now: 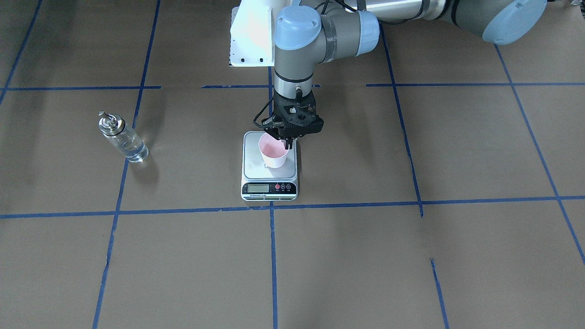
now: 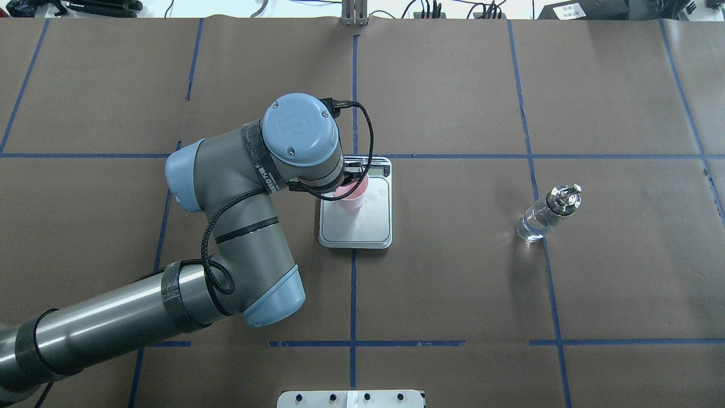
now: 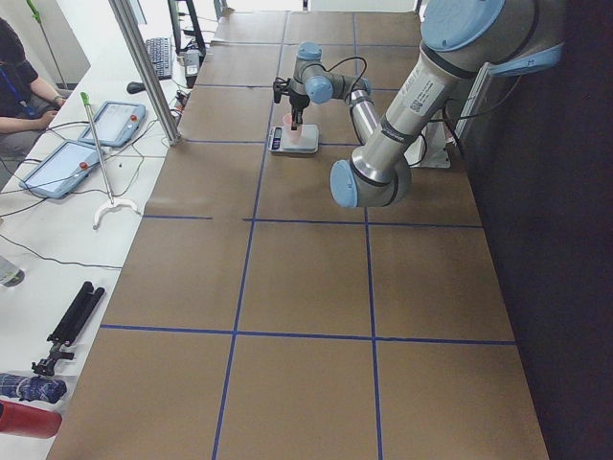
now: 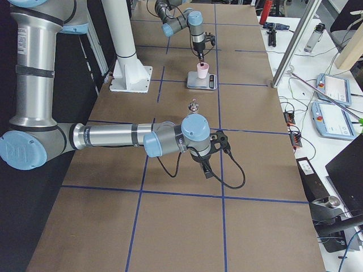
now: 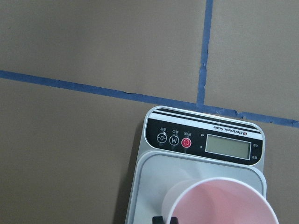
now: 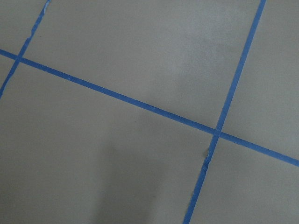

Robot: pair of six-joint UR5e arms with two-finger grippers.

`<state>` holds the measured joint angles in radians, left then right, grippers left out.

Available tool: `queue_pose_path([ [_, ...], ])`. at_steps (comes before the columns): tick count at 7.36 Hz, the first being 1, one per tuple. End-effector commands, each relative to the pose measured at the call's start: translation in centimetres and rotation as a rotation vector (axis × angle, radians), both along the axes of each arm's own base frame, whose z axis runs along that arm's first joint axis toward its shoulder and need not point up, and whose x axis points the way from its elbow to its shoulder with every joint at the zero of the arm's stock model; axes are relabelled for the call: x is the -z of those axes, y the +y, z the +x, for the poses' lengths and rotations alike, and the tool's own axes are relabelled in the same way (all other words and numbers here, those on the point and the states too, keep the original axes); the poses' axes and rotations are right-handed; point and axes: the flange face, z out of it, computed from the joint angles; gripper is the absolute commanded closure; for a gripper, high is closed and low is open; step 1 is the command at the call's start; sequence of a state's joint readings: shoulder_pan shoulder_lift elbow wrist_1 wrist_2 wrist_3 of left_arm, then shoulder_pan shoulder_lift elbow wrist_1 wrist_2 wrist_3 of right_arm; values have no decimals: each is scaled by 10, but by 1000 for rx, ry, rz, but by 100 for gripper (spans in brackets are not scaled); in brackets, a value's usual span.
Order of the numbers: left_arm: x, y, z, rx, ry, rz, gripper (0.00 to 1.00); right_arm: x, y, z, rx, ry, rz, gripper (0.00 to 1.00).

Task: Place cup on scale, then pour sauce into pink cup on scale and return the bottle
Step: 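Carry the pink cup with the left gripper over the white scale, then lower the pink cup onto the scale and open the left gripper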

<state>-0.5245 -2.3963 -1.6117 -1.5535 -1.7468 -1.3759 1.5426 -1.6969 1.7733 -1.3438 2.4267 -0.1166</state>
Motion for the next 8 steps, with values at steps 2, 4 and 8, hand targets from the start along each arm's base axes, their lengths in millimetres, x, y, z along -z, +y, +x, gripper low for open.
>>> queue_pose_path([
  [2,1,13,11,-23,11,7,85,-1,2,1,-1,0,-2,0],
  [4,-2,14,12,-28,9,8,60,-1,2,1,-2,0,-3,0],
  [8,7,22,-9,-81,19,80,0,8,0,1,-1,0,18,0],
])
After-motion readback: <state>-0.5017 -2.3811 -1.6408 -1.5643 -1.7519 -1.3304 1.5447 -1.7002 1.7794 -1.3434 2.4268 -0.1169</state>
